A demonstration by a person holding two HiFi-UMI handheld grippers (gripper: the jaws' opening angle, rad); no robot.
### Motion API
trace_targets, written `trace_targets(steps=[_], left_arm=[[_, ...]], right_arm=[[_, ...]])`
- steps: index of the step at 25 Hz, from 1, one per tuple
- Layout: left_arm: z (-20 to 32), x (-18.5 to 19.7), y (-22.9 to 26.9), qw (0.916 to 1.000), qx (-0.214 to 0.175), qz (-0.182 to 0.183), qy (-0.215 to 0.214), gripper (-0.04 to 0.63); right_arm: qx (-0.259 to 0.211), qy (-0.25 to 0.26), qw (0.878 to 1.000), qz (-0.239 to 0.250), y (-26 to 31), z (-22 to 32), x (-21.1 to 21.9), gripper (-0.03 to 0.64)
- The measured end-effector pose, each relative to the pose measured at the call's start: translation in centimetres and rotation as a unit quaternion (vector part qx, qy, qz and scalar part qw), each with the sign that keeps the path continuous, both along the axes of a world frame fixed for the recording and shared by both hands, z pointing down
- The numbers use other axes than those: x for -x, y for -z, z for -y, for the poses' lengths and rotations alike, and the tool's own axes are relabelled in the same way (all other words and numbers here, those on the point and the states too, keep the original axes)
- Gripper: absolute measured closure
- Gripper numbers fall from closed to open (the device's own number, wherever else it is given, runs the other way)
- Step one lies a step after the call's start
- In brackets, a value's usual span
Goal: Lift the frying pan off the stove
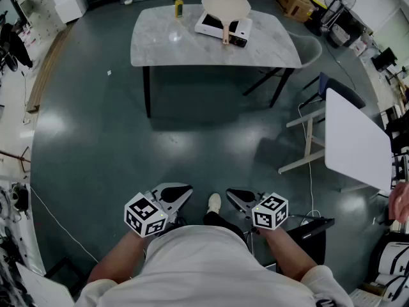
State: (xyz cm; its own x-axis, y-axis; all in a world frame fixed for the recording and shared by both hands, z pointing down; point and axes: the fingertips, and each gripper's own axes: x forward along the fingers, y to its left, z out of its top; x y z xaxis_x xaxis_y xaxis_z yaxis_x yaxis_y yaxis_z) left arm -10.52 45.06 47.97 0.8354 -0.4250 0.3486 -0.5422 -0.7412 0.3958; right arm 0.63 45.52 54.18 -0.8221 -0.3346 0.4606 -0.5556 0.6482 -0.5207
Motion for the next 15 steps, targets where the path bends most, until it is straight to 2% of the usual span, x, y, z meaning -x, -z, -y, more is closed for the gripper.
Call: trace_targets(steps=[7,15], left_arm=[[2.8,-9.4,2.1,0.9998,-0.017,-0.006,-0.001,0.575],[6.3,-14.5,2.6,0.9995,-0.019,-0.002,0.025,0.575]], right_arm=[[-0.017,0.002,1.0,0.005,1.4,3.0,-8.3,0.614],[-0.001,0.002,1.0,0.031,0.2,6.7,-14.0,0.611]])
